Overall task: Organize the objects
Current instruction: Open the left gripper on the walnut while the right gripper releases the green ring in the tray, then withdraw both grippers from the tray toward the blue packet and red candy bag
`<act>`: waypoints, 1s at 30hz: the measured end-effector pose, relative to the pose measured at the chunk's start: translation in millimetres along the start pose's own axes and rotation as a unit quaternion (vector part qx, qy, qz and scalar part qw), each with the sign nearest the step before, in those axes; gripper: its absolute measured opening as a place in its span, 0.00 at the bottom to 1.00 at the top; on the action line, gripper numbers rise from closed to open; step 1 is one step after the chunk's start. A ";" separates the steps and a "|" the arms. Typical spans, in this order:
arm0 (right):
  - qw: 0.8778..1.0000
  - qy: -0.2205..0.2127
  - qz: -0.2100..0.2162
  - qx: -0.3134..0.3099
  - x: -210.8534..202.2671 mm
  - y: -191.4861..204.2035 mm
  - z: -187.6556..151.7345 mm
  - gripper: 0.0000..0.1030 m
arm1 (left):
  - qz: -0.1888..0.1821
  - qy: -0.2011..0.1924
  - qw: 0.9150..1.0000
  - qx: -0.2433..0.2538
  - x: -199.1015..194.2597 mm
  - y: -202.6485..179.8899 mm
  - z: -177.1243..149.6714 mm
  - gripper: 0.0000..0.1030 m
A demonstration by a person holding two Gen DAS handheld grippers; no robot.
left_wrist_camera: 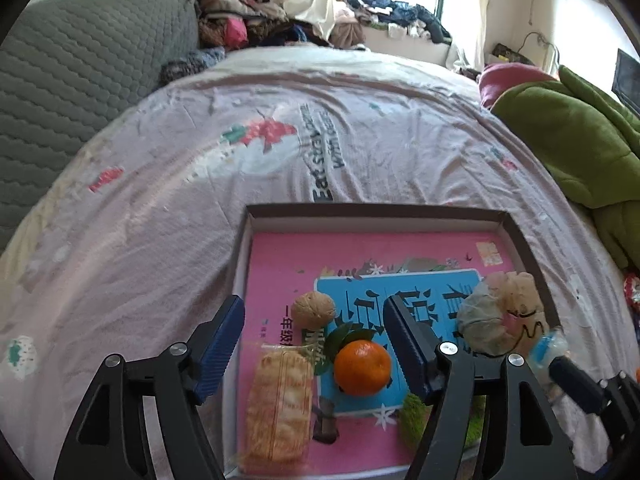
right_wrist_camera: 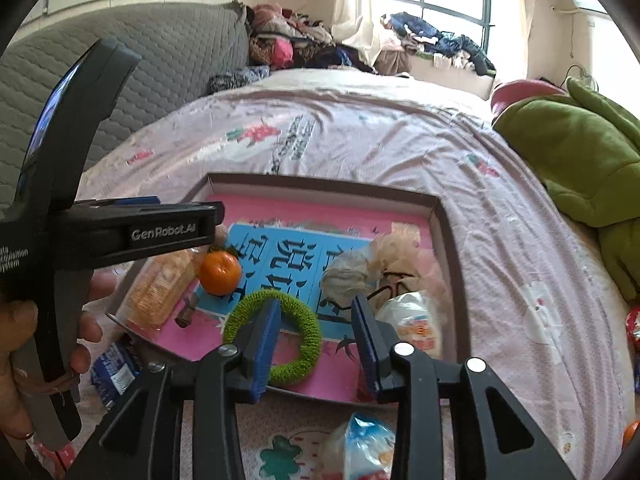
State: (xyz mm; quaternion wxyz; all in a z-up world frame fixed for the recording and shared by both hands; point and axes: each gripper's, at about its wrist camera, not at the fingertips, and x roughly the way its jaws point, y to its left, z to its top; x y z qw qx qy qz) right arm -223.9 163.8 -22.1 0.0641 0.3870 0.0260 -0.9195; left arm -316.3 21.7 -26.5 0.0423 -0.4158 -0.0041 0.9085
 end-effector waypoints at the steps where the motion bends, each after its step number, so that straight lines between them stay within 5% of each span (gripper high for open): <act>1: 1.000 -0.010 -0.001 0.002 -7.7 -0.8 0.9 0.40 | -0.001 -0.003 1.000 0.000 -6.6 -0.6 -0.4 0.71; 30: 0.996 -0.088 -0.024 -0.017 -149.9 6.9 8.9 0.41 | 0.006 -0.075 0.997 0.013 -160.4 -5.3 -21.0 0.72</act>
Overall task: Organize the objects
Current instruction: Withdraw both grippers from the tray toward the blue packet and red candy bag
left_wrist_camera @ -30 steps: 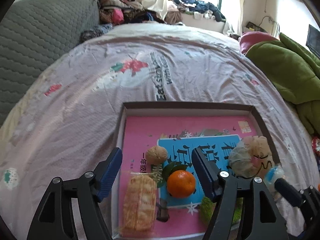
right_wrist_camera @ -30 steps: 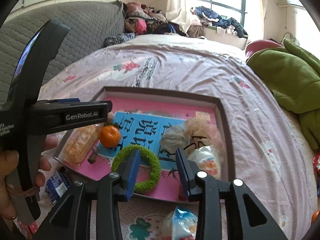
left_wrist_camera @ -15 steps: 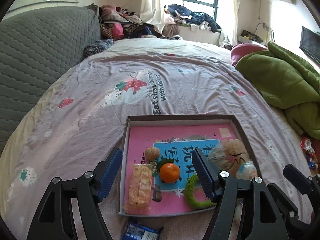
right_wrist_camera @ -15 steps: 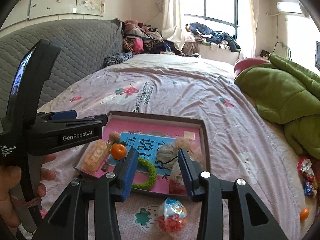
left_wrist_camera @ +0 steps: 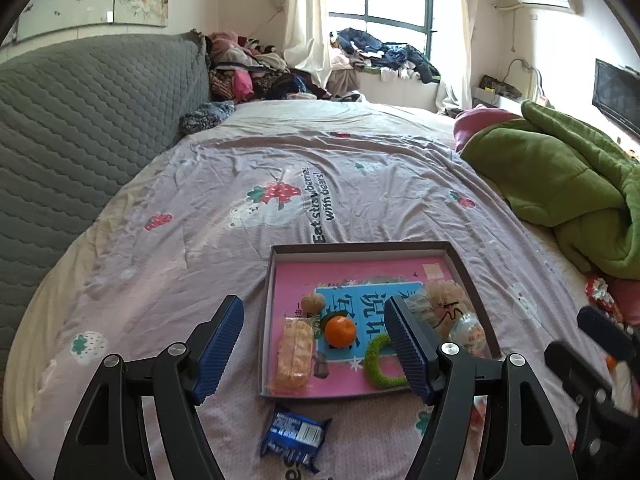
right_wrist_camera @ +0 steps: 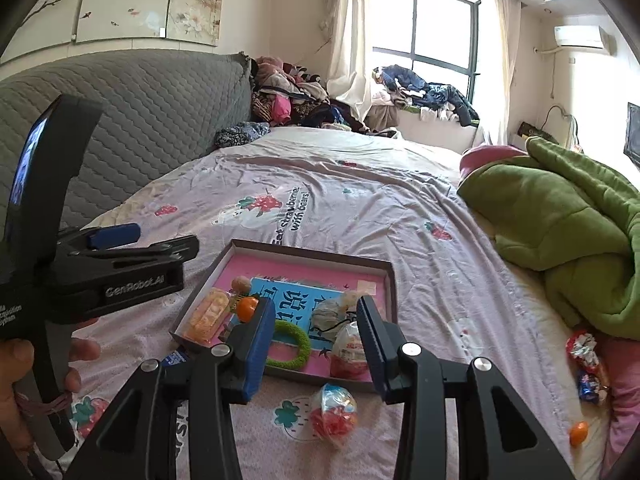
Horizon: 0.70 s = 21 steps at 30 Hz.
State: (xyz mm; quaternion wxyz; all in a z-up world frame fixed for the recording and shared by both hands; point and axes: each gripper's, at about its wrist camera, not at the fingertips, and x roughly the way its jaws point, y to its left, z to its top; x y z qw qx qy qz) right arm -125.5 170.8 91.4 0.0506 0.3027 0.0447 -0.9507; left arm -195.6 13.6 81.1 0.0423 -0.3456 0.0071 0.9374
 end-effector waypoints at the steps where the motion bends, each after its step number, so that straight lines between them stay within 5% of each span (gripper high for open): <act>1: 1.000 0.001 0.002 0.000 -2.1 -1.9 0.1 0.44 | -0.002 0.000 1.000 0.001 -3.4 -0.2 -2.2 0.72; 4: 1.000 0.008 0.002 -0.002 -9.7 -6.6 -6.4 0.53 | -0.004 0.003 1.000 0.009 -13.9 -0.7 -12.4 0.72; 21: 0.998 0.069 -0.012 -0.002 -4.1 -20.8 -65.3 0.54 | 0.013 0.048 0.998 0.024 -15.9 13.6 -77.3 0.72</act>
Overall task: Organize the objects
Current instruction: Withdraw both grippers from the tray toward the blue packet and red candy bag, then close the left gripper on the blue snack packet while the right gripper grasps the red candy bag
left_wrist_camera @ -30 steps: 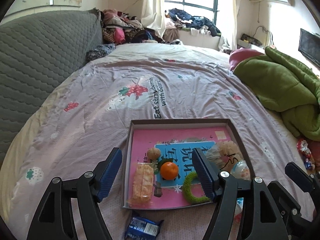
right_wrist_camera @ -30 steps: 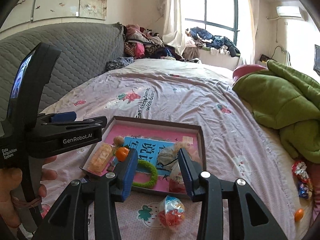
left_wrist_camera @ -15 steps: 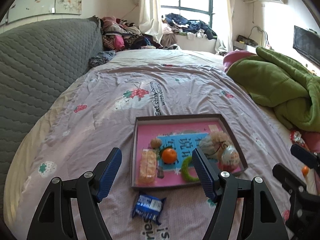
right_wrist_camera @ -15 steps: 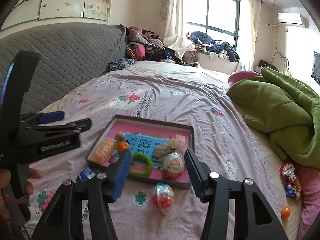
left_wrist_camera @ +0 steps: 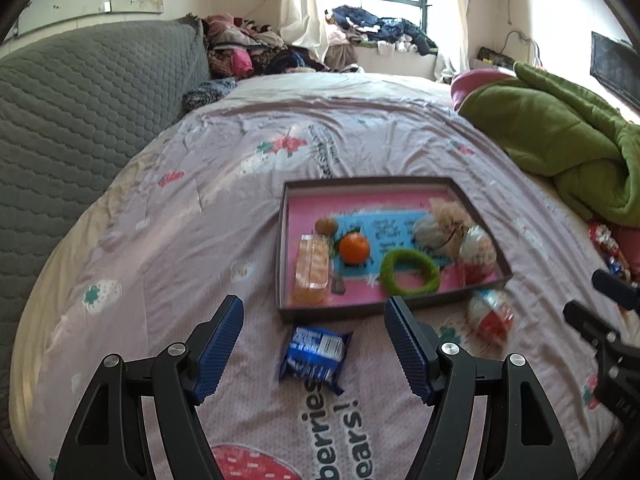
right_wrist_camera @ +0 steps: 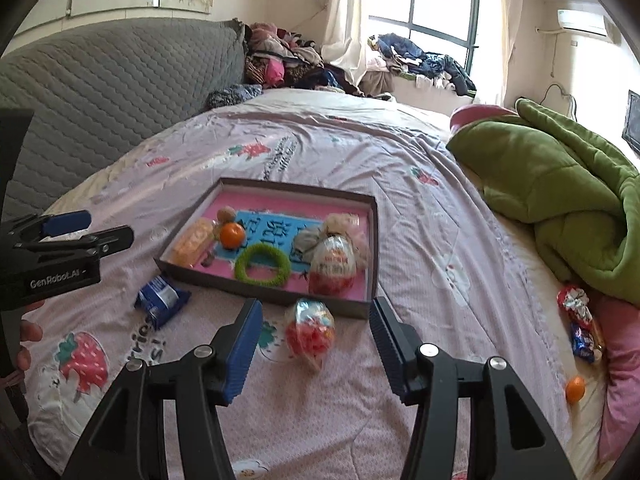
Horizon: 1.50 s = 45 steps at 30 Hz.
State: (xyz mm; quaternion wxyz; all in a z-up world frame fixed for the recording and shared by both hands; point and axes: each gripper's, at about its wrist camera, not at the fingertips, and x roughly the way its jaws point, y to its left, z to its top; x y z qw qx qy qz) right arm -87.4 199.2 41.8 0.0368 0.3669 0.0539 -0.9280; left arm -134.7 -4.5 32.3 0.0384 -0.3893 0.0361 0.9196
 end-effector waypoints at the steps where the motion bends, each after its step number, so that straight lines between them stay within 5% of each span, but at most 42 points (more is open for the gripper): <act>1: 1.000 0.002 -0.001 -0.001 1.5 0.1 -1.9 0.54 | -0.002 0.005 1.000 0.003 3.7 0.3 -4.3 0.72; 15: 1.000 0.030 -0.001 -0.006 28.3 0.1 -18.0 0.54 | -0.019 0.034 0.999 0.033 55.0 -2.7 -46.4 0.73; 45: 0.997 0.072 0.009 -0.029 106.1 11.8 -27.6 0.57 | -0.052 0.071 0.996 0.033 110.1 0.4 -60.4 0.74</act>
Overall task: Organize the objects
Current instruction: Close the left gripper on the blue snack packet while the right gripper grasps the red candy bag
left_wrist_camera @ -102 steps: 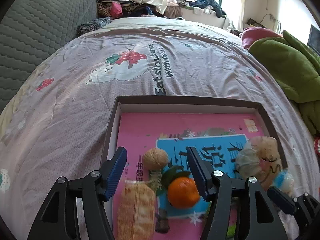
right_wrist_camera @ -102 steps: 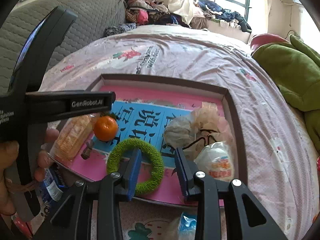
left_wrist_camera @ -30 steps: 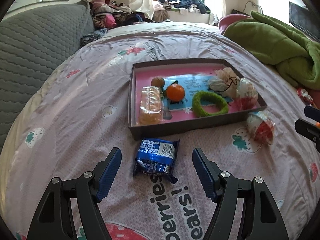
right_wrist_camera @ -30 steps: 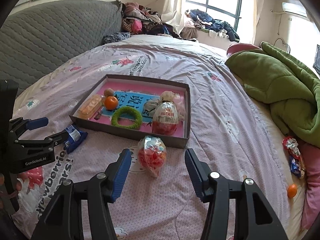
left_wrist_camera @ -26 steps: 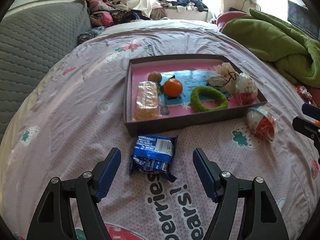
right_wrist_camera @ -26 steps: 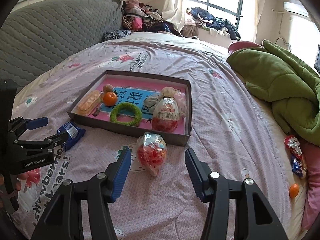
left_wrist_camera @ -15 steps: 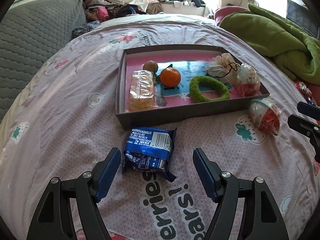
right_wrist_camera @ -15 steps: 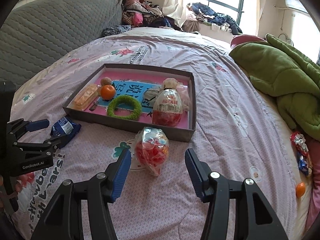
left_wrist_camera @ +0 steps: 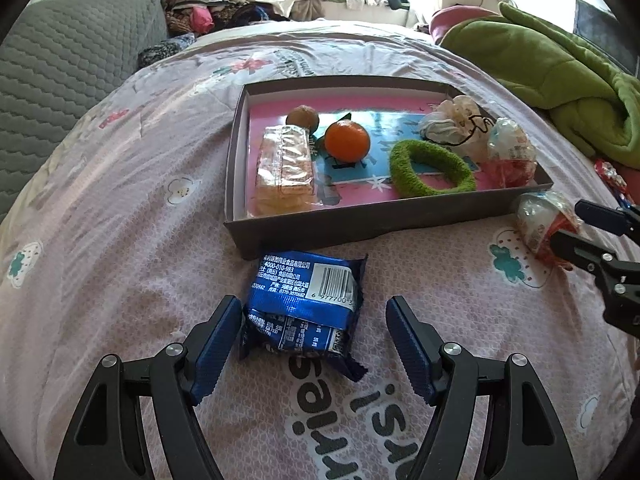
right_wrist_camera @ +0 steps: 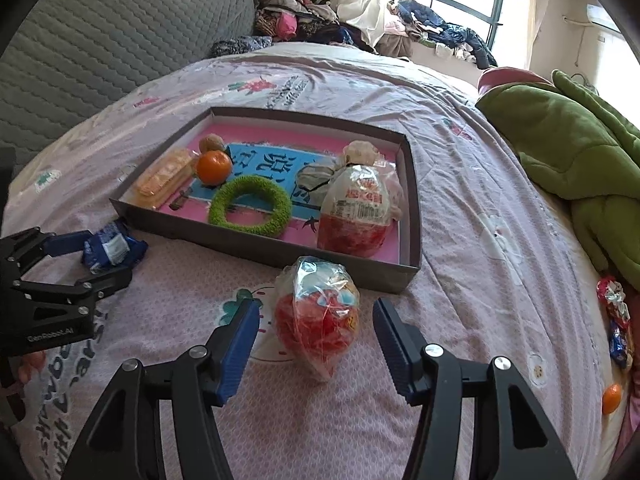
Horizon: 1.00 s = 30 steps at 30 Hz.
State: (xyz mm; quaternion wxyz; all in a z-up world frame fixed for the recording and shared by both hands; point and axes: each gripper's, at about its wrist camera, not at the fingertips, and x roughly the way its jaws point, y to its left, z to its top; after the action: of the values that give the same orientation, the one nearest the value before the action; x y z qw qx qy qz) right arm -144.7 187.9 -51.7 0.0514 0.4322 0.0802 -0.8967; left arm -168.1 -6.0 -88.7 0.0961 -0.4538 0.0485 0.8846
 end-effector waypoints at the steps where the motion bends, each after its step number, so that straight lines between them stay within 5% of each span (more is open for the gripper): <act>1: 1.000 0.002 -0.002 -0.001 2.8 0.2 0.0 0.57 | 0.000 0.001 1.000 -0.001 1.8 0.8 0.2 0.74; 17: 1.000 -0.008 0.011 0.006 21.0 -2.8 -3.9 0.50 | -0.006 0.003 1.000 -0.018 20.8 7.0 5.9 0.73; 23: 0.999 -0.016 0.028 0.012 13.6 -2.1 -3.5 0.50 | 0.012 -0.002 1.000 -0.005 15.0 -0.4 3.0 0.58; 30: 0.999 -0.035 0.037 0.012 -5.3 1.6 0.4 0.49 | 0.022 -0.010 1.000 -0.003 3.1 -4.1 2.5 0.55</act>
State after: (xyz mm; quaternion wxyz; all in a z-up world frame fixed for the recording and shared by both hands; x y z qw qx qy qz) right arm -141.5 186.4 -47.5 0.0819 0.4037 0.0519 -0.9097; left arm -170.9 -1.1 -89.7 0.0753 -0.4442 0.0549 0.8911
